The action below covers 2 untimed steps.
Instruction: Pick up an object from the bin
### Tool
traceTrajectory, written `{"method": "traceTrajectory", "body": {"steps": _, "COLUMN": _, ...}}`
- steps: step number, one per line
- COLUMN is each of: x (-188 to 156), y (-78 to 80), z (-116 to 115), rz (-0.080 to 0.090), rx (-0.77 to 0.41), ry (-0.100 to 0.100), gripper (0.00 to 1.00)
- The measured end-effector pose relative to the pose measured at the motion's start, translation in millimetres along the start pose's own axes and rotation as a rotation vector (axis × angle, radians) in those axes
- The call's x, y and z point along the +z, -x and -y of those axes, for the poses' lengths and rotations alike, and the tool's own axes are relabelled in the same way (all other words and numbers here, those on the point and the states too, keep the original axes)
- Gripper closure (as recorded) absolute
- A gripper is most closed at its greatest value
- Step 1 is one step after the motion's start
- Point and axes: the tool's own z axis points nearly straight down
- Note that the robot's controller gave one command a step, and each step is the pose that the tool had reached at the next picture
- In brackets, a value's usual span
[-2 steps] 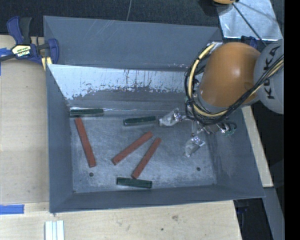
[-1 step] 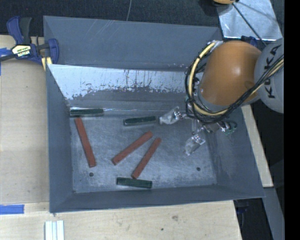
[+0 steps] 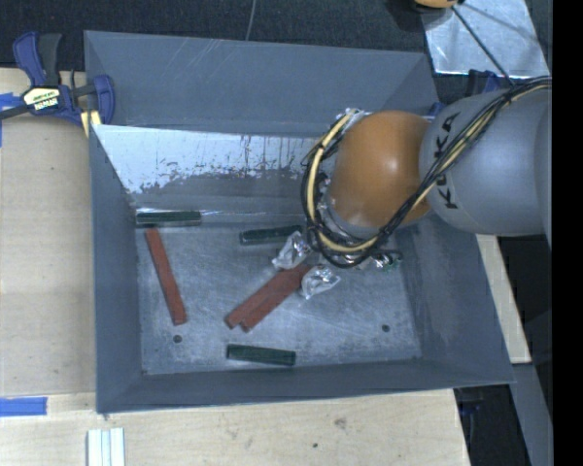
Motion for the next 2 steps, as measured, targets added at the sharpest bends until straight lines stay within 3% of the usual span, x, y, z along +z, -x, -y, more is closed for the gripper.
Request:
{"method": "traceTrajectory", "body": {"steps": 1, "x": 0, "y": 0.0, "z": 0, "rz": 0.0, "rx": 0.0, "ry": 0.0, "gripper": 1.0}}
{"method": "traceTrajectory", "body": {"steps": 2, "x": -166, "y": -5.5, "z": -15, "rz": -0.011, "rx": 0.005, "ry": 0.004, "gripper": 1.0}}
